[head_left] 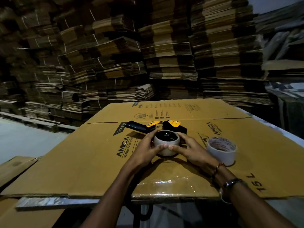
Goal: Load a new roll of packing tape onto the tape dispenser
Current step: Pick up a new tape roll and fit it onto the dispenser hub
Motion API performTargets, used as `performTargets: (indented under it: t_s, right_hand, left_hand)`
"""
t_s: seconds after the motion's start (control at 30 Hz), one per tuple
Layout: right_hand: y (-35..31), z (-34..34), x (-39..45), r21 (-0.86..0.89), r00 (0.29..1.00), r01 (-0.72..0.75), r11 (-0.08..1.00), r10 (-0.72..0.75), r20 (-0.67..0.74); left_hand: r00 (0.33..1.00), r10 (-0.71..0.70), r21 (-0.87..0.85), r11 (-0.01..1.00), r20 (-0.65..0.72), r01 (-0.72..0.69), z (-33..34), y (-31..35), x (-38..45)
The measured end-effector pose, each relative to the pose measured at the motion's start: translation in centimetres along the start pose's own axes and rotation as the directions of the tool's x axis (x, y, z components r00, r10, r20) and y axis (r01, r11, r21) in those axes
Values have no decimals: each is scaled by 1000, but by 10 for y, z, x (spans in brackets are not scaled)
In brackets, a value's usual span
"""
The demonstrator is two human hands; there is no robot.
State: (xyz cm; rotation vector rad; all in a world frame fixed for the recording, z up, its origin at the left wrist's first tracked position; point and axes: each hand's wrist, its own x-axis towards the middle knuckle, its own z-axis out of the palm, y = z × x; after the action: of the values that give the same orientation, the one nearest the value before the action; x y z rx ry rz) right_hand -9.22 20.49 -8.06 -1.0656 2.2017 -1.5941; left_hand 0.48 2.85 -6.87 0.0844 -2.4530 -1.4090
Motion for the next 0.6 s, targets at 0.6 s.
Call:
performTargets:
  t_s: [0.6]
  right_hand:
    - [12,22,-7,132,908,-60,990,108,-405]
  left_hand:
    - [853,-63,44,994,-519,100,60,3,2]
